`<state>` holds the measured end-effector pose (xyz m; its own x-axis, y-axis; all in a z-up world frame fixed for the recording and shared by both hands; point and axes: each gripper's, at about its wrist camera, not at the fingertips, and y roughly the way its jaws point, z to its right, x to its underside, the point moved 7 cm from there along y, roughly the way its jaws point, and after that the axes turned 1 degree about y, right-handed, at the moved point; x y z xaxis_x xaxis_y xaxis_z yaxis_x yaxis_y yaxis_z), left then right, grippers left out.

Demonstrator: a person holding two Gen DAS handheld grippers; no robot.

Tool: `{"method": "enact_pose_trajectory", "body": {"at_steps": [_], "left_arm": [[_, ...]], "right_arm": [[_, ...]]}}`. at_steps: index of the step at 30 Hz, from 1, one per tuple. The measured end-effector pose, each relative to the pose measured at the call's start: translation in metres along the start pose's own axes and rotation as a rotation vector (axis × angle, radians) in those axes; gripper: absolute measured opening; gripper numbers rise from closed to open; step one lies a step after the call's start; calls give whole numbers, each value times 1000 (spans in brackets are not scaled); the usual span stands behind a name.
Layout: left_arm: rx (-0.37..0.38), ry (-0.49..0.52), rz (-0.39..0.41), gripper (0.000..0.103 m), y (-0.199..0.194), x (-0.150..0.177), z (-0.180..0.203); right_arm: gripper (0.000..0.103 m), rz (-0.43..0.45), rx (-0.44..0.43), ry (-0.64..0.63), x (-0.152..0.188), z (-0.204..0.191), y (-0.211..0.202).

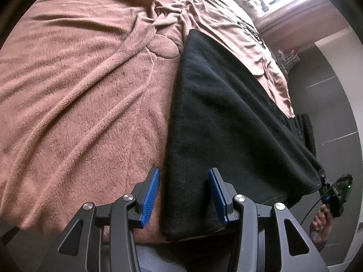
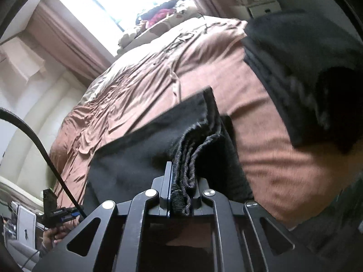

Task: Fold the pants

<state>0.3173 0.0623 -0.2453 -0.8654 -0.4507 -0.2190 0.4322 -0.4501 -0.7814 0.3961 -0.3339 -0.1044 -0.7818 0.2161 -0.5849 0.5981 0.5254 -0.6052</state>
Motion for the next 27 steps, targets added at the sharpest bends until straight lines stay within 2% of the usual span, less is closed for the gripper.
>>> {"method": "enact_pose_trajectory", "body": {"at_steps": [3, 6, 13, 17, 24, 25, 27], "left_arm": [[3, 1, -8, 47, -2, 3, 0], [33, -8, -23, 47, -2, 4, 0], [68, -17, -48, 47, 3, 5, 4], [92, -28, -58, 47, 7, 4, 5], [188, -60, -79, 47, 24, -4, 11], [205, -65, -80, 47, 26, -6, 13], [220, -71, -87, 37, 30, -9, 15]], "right_arm": [[7, 19, 13, -34, -12, -4, -11], [7, 32, 41, -22, -10, 12, -16], [7, -90, 10, 106, 28, 61, 16], [7, -95, -24, 129, 36, 66, 15], [8, -102, -9, 119, 31, 69, 17], [8, -104, -6, 120, 29, 71, 20], [9, -107, 1, 122, 30, 71, 21]]}}
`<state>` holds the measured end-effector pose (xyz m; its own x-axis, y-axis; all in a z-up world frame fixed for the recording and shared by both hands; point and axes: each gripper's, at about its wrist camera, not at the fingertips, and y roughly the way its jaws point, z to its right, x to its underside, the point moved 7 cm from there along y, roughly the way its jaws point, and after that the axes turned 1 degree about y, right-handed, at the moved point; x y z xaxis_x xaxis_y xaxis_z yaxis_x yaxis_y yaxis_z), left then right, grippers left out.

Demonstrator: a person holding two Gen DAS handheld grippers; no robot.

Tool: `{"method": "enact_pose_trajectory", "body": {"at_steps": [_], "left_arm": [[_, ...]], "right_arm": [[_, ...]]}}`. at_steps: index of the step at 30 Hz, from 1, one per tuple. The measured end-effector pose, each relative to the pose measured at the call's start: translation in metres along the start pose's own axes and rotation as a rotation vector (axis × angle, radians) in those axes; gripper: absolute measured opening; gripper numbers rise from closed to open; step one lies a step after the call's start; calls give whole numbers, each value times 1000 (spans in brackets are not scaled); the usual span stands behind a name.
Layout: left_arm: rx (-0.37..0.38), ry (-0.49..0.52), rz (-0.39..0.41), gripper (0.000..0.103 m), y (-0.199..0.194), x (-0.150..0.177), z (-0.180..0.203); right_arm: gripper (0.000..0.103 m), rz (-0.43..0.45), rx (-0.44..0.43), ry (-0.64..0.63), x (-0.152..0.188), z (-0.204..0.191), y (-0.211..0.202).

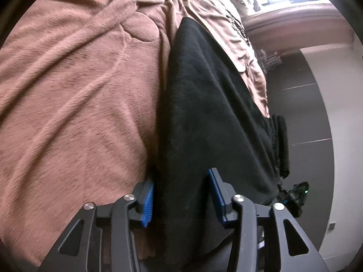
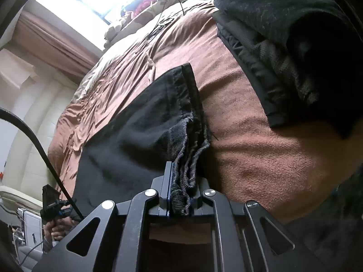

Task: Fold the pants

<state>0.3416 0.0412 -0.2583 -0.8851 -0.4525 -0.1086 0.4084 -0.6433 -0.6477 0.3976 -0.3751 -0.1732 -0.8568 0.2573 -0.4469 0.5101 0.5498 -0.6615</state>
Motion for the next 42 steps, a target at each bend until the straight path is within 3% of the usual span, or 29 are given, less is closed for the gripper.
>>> {"method": "enact_pose_trajectory", "body": {"at_steps": [1, 3, 6, 11, 13, 21, 32, 34, 36, 38, 42], "left_arm": [[-8, -1, -1, 34, 2, -1, 0], [-29, 14, 17, 12, 0, -3, 5], [-22, 29, 64, 9, -11, -6, 14], [-4, 27, 140, 8, -40, -19, 24], [7, 24, 171, 8, -53, -26, 28], [13, 12, 256, 8, -105, -46, 14], [-26, -41, 322, 8, -164, -46, -44], [-34, -50, 318, 8, -165, -41, -55], [-38, -59, 311, 8, -163, -36, -63], [-35, -69, 308, 8, -162, -32, -69], [-37, -85, 306, 8, -159, -26, -78]], "right_arm": [[11, -4, 5, 2, 1, 1, 0], [27, -4, 35, 5, 1, 3, -1], [55, 3, 97, 25, 3, 11, -2], [55, -60, -3, 68, 10, 7, 17], [44, -83, -43, 65, 12, -2, 23], [34, -112, -43, 9, 15, -41, 40], [34, -168, -54, -58, 16, -87, 84], [37, -152, -40, -64, 15, -87, 78], [56, -121, -27, -51, 13, -83, 68], [66, -91, -48, -7, 16, -74, 55], [67, -107, -124, 71, 37, -64, 48]]}}
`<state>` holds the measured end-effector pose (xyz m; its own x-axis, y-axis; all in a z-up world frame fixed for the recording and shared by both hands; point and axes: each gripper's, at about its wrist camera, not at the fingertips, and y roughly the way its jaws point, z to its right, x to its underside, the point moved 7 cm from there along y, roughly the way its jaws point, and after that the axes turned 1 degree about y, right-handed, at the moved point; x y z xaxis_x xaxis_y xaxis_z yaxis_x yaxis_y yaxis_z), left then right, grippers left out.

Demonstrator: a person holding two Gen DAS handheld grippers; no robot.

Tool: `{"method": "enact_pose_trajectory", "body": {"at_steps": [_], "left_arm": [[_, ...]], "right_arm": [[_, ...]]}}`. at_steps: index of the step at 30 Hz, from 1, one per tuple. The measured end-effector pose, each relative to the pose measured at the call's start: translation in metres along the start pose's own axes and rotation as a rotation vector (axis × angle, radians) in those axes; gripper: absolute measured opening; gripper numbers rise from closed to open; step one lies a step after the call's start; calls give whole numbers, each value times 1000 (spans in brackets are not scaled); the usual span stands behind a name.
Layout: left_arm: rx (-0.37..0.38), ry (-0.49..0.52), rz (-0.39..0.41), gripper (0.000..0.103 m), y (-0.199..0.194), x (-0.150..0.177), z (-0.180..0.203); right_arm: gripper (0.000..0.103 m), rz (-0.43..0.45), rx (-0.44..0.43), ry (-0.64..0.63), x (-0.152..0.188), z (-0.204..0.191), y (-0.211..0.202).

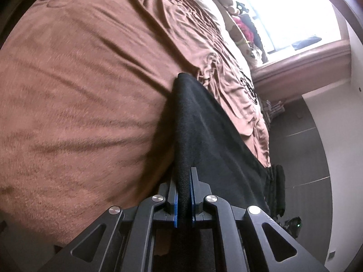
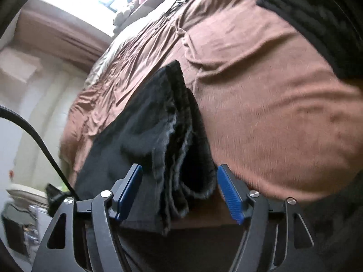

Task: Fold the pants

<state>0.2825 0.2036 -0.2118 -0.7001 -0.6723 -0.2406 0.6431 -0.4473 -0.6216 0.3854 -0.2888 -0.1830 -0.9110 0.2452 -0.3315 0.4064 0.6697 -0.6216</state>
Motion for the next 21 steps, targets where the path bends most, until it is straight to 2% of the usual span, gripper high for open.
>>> {"method": "enact_pose_trajectory", "body": {"at_steps": [7, 11, 12, 14, 15, 18, 21], "left_arm": [[-12, -8, -30, 9, 6, 13, -10], [-44, 9, -63, 12, 12, 13, -14], [-51, 17, -72, 13, 14, 12, -13], [-63, 29, -81, 16, 16, 10, -12], [-75, 37, -83, 18, 18, 8, -13], [-92, 44, -89, 18, 25, 1, -15], [-101, 56, -89, 18, 31, -5, -12]], "right_arm": [[67, -81, -69, 24, 13, 10, 30], [65, -69, -27, -29, 1, 5, 43], [49, -59, -17, -44, -2, 4, 41], [31, -40, -21, -62, -9, 1, 38], [26, -36, -24, -61, -9, -1, 36], [21, -31, 19, -55, -6, 3, 29], [21, -33, 47, -22, 0, 11, 27]]}}
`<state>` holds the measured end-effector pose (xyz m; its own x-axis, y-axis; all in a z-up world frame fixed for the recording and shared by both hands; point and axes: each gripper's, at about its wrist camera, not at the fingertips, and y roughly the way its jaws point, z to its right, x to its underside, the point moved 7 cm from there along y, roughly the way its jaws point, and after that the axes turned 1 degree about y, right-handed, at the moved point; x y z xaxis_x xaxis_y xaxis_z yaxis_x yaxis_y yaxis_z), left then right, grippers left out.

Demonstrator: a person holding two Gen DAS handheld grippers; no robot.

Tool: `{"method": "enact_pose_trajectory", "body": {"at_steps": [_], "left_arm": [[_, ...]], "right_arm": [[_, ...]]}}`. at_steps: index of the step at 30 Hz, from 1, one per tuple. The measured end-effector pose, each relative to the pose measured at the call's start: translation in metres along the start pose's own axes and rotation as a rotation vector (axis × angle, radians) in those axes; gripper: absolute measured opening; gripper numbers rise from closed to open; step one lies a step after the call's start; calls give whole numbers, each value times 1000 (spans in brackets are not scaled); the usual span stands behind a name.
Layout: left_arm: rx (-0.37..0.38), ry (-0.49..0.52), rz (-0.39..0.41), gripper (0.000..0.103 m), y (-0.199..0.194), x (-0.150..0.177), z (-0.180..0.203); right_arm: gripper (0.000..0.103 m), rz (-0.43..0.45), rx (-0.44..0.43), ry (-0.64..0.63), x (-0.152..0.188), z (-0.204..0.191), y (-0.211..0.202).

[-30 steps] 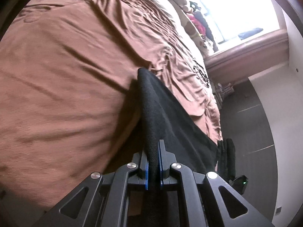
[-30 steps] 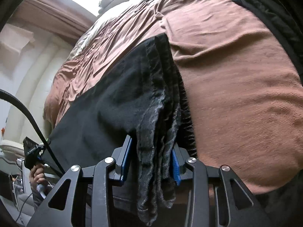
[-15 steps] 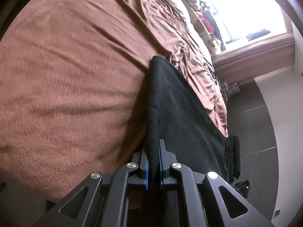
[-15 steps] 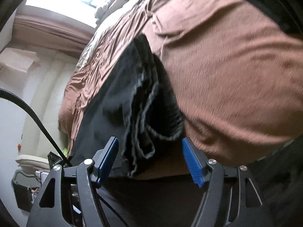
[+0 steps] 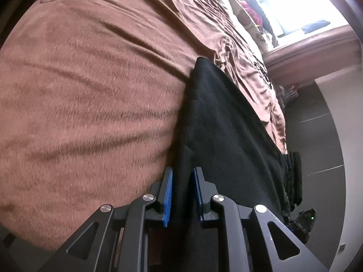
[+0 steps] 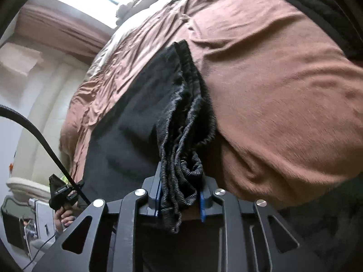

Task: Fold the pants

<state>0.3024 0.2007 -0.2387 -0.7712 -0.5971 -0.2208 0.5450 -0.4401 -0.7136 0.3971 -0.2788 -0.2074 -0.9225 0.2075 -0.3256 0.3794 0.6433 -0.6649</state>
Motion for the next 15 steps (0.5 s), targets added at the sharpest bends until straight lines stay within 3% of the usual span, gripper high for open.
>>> {"method": "enact_pose_trajectory", "body": {"at_steps": [2, 5, 7, 8, 15], "left_arm": [[-11, 11, -5, 20, 3, -4, 1], [-18, 21, -22, 22, 10, -10, 1], [-20, 27, -27, 25, 14, -14, 1], [-21, 30, -30, 25, 16, -16, 2], [-27, 46, -52, 25, 27, -31, 5]], "right_arm": [[26, -9, 13, -21, 2, -5, 1], [41, -14, 15, -33, -4, -12, -3], [55, 3, 21, -67, -12, -18, -10], [68, 5, 10, -75, -13, -19, -16], [71, -74, -11, -153, -41, -23, 12]]}}
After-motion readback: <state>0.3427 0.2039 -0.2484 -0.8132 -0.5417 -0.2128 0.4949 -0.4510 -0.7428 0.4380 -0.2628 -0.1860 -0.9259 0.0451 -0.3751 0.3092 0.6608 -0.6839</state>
